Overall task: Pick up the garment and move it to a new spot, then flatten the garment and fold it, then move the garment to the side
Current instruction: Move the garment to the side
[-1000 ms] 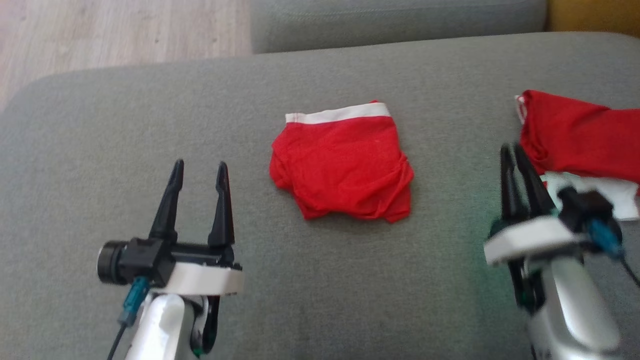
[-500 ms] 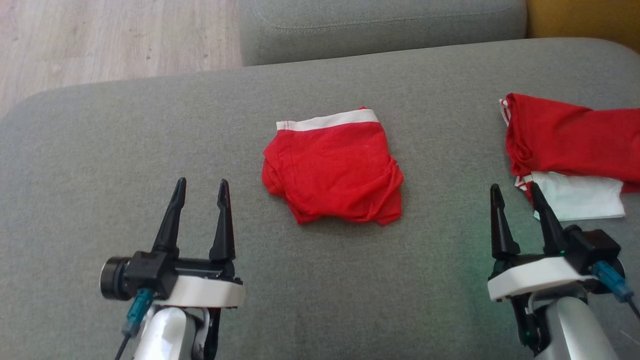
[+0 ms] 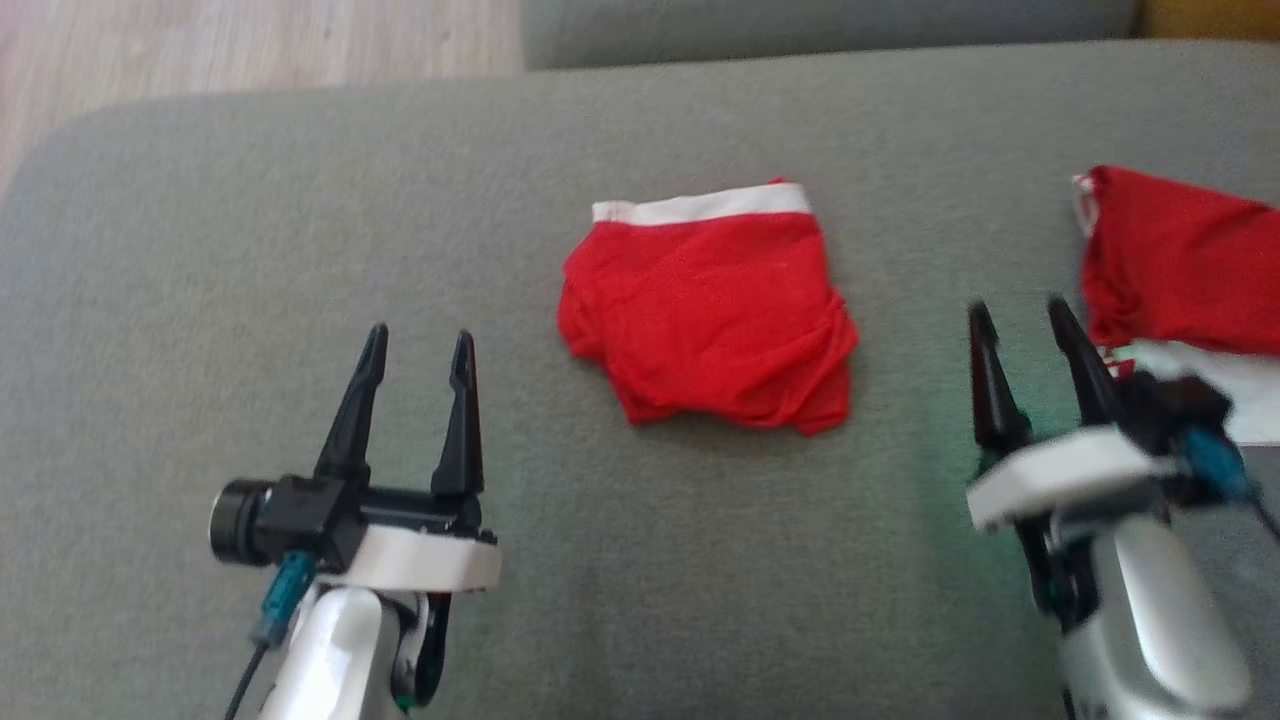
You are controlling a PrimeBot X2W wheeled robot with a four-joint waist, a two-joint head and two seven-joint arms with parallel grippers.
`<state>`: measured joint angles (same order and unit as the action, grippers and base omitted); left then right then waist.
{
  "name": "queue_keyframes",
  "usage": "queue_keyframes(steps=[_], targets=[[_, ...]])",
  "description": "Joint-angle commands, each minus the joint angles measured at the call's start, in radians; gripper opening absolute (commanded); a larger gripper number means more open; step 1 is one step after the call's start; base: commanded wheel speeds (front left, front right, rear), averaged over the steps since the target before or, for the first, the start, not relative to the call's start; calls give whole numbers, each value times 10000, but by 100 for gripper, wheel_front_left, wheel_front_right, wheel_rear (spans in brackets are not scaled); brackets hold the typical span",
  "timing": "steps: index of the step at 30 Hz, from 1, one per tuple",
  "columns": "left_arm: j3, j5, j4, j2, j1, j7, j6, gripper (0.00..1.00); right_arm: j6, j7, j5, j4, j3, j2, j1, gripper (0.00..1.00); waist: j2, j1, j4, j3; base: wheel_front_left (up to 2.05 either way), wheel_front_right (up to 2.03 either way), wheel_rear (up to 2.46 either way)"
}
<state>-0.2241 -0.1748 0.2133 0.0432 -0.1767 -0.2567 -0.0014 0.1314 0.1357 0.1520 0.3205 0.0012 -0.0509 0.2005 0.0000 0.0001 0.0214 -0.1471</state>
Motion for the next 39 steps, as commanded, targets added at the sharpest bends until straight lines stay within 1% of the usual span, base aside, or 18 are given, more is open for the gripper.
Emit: queue_keyframes(steps=[1,7,12,16,21,22,23,25,29,34,37,39], targets=[[282,66,-320,70,-529,-51,-38,100,-7,-256,55,-167,346,7,745,100,0,-1,338,-390,0,0,0],[75,-44,-284,70,-891,-51,-80,100,-7,-1345,313,967,655,7,2075,100,0,-1,952,-951,0,0,0],[-98,-177,-253,70,-1090,-51,-15,100,-7,-2172,728,2354,859,7,2761,100,0,-1,1389,-1113,0,0,0],[-116,-217,-239,70,-1124,-51,15,100,-7,-2592,1111,3262,1179,7,3073,100,0,-1,1551,-1141,0,0,0],[-125,-239,-226,70,-1106,-51,62,100,-7,-2873,1157,4075,1820,7,3336,100,0,-1,1597,-1114,0,0,0],[-132,-246,-222,70,-1105,-51,75,100,-7,-2885,1170,4170,1965,7,3379,25,0,-1,1589,-1099,0,0,0],[-138,-251,-216,70,-1107,-51,86,100,-7,-2824,1109,4231,2087,7,3429,0,0,-1,1575,-1084,0,0,0],[-139,-256,-210,70,-1111,-51,97,100,-7,-2735,998,4287,2172,7,3478,0,0,-1,1551,-1057,0,0,0],[-100,-231,-192,70,-1056,-51,117,100,-7,-2077,41,4448,2123,7,3673,0,0,-1,1337,-833,0,0,0],[-44,-169,-187,70,-927,-51,105,100,-7,-1627,-980,4343,2048,-55,3637,0,0,-1,961,-485,0,0,0],[-18,-135,-222,70,-851,-51,94,100,-7,-1601,-1288,4075,2174,-259,3550,0,0,-1,649,-285,0,0,0],[-1,-117,-260,70,-801,-51,95,100,-7,-1678,-1499,3771,2408,-592,3505,0,0,-1,418,-177,0,0,0]])
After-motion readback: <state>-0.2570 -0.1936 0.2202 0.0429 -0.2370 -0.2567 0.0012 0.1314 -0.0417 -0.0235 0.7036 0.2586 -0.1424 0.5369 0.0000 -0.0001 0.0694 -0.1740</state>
